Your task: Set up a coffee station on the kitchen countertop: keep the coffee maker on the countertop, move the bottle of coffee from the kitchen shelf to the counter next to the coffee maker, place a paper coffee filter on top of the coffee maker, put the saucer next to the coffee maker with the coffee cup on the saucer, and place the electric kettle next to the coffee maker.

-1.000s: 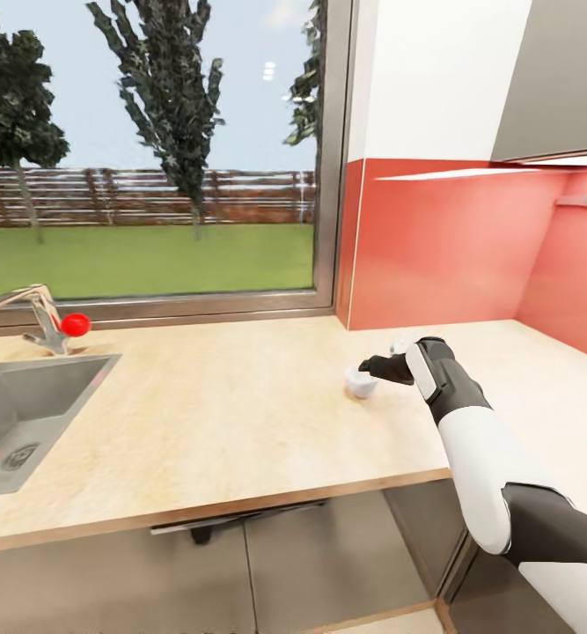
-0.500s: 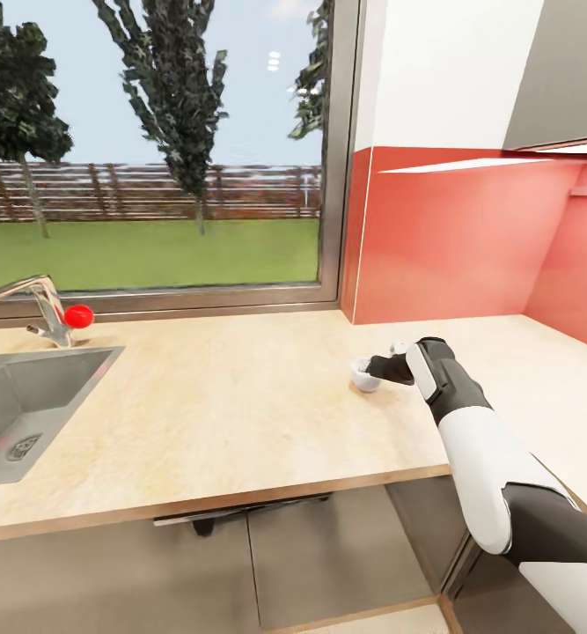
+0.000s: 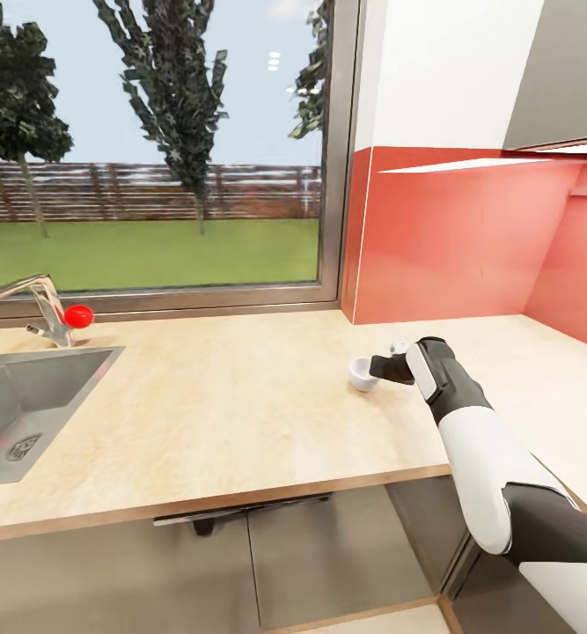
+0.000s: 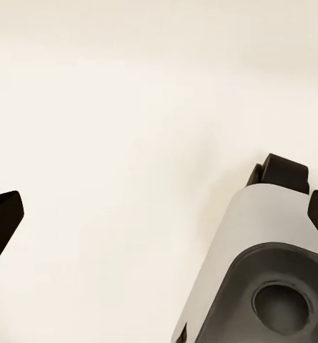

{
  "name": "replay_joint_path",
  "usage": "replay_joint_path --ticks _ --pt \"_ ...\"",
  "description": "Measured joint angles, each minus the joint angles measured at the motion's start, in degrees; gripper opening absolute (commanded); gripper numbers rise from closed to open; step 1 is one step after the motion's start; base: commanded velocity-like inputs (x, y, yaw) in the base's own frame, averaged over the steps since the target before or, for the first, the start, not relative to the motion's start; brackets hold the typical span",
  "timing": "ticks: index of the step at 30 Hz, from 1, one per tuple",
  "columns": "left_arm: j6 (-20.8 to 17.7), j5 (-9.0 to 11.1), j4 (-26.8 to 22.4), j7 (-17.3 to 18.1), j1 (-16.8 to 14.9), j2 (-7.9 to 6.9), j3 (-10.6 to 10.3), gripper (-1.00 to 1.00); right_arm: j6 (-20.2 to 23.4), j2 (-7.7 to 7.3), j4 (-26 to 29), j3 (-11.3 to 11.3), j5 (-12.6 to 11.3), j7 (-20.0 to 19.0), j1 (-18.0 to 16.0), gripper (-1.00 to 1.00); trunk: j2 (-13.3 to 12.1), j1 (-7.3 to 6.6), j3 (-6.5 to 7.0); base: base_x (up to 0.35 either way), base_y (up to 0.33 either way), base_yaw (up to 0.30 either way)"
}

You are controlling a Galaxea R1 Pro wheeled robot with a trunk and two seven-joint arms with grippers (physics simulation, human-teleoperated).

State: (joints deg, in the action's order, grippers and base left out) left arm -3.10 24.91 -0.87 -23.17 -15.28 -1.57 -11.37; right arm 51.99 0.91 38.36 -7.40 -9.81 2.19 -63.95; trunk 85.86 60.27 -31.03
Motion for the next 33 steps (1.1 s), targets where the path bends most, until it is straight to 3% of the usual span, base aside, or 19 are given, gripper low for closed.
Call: replay_joint_path --ticks 15,33 --pt "-0.1 0.0 0.0 0.0 0.0 0.0 0.0 1.0 0.1 0.0 0.0 0.0 -0.1 0.1 0.0 -1.0 -0.8 -0.44 1.38 0.0 0.0 0.0" --pt "0.0 0.0 0.0 0.0 0.0 0.0 0.0 1.0 0.0 0.07 0.0 0.0 -0.1 0.0 0.0 -1.0 -8.0 -4.39 6.3 0.0 0.0 0.0"
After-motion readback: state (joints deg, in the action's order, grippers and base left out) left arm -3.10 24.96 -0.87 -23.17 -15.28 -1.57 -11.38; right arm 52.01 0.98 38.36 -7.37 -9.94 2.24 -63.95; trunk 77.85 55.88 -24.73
